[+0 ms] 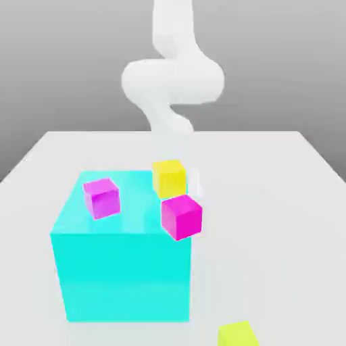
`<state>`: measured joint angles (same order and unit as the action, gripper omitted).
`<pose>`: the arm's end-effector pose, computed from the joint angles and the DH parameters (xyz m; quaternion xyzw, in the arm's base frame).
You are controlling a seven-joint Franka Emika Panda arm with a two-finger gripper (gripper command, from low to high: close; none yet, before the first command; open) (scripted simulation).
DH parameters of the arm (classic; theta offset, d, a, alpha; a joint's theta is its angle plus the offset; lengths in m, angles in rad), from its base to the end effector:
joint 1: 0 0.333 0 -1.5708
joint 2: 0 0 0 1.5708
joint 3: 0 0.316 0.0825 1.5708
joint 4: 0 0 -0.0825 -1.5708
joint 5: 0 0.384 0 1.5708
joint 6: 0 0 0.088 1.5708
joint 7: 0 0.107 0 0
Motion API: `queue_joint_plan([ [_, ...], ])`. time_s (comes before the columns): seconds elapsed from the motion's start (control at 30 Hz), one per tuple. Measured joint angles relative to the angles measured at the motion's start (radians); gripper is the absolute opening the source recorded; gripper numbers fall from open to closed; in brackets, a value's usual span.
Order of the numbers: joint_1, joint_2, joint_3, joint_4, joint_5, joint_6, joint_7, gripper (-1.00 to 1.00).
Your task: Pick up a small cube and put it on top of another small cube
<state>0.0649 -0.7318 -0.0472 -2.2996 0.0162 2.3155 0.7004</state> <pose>0.3716 0.0002 0.6879 -0.8761 0.3145 -0.3329 0.1510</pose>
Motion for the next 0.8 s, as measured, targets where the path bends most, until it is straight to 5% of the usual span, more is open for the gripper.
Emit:
queue_joint_plan([
  [0.47,0.280,0.386,-0.207,0.002,0.175,0.089,-0.624,0.00],
  [0.8,0.376,0.662,-0.245,0.004,0.305,0.148,-1.069,0.00],
])
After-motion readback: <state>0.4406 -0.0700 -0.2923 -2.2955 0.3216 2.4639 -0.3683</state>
